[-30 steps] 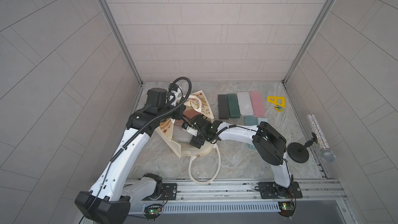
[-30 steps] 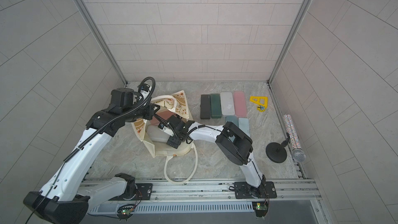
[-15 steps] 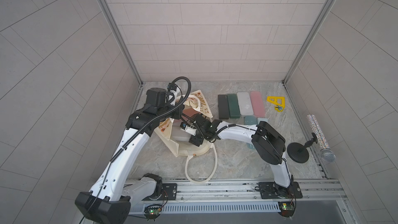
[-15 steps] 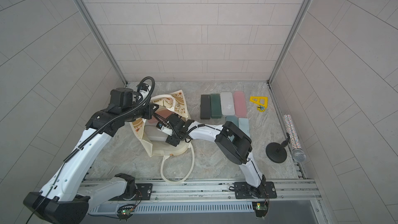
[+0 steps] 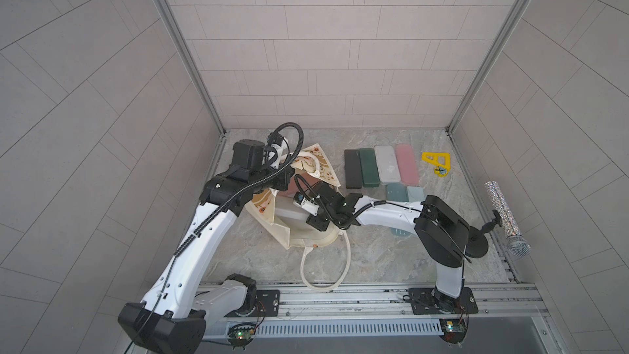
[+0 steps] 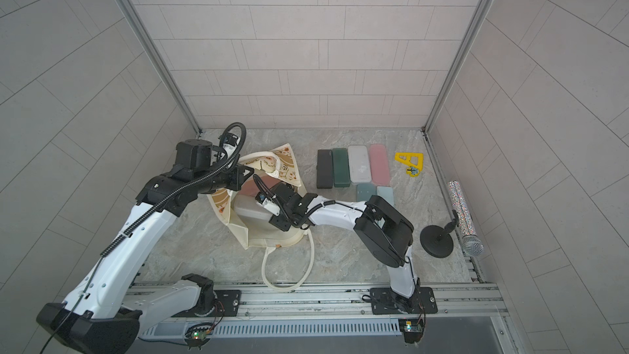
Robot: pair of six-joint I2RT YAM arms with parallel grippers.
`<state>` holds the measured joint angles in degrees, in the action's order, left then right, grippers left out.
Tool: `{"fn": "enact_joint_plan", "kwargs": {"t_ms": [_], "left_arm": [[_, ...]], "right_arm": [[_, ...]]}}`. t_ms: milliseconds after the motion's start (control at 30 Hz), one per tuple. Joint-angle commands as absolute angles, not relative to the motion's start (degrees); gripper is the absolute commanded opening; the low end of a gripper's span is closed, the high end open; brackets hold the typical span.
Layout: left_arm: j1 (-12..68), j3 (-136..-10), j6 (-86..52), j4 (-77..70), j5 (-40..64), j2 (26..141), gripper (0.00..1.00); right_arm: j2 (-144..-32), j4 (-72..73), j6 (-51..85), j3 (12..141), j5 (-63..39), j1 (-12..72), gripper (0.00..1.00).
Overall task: Take out the pencil case from the canvas bag
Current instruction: Pick up the pencil case from the canvas bag.
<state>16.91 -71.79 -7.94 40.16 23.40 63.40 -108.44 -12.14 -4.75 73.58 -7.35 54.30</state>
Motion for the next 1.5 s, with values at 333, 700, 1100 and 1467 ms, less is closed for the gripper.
{"fn": "enact_joint_plan", "kwargs": {"t_ms": [333, 700, 1100, 1467], "left_arm": [[17.1, -74.5, -8.4, 37.6, 25.2, 62.3, 0.00], [17.1, -74.3, -8.6, 37.6, 25.3, 62.1, 0.00], [17.1, -74.1, -8.6, 37.5, 25.2, 61.7, 0.00], [17.1, -74.1, -8.5, 38.1, 22.5, 61.6, 0.00]], "right_arm": [[-102.4, -12.5, -2.2, 68.8, 1.1, 55.5, 0.51], [-101.2, -10.6, -1.5, 67.4, 3.3, 55.5, 0.51], [-99.1, -9.5, -2.2, 68.3, 3.9, 55.5, 0.44], [-94.4, -12.2, 1.4, 67.3, 4.4, 55.9, 0.43]]}}
